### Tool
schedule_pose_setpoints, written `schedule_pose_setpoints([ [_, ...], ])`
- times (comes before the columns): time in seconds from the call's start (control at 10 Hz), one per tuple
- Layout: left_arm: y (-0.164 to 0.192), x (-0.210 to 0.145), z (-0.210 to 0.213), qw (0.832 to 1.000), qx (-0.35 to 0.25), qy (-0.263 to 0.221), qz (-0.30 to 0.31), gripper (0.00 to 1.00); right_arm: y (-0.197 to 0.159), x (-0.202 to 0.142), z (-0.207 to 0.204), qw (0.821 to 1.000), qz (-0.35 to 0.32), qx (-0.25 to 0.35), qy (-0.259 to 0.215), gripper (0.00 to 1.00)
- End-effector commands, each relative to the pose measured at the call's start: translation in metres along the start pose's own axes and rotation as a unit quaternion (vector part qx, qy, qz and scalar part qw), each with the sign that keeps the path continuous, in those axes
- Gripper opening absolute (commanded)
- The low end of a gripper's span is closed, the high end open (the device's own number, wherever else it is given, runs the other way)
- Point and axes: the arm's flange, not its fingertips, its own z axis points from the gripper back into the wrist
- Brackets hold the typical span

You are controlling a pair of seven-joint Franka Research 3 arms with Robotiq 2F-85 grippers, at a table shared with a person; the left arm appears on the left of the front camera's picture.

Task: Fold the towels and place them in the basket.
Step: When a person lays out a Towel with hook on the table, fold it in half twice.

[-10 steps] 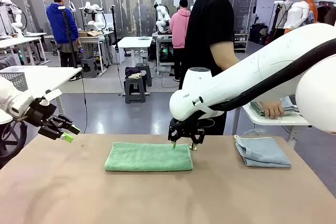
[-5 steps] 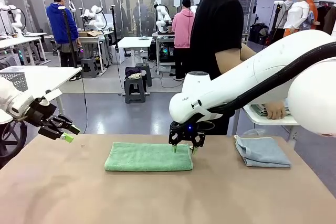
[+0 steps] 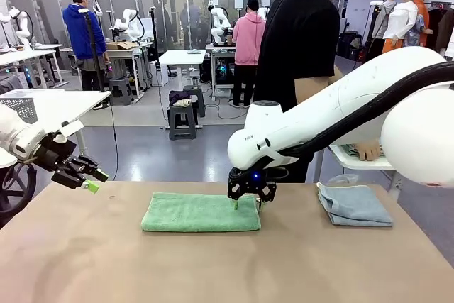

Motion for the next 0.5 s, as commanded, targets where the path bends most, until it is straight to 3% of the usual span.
schedule_pose_setpoints([
  [0.0, -0.0007, -0.0002, 0.0011, 1.000, -0.002, -0.003, -0.006, 0.66, 0.0004, 0.0085, -0.0019, 1.000, 0.014, -0.008, -0.003, 0.82],
  [0.1, -0.0007, -0.0002, 0.0011, 1.000, -0.002, -0.003, -0.006, 0.66, 0.0006, 0.0087, -0.0026, 1.000, 0.014, -0.010, 0.000, 0.76],
  [0.4, -0.0007, -0.0002, 0.0011, 1.000, -0.002, -0.003, -0.006, 0.66, 0.0007, 0.0101, -0.0039, 1.000, 0.013, -0.015, 0.008, 0.42],
])
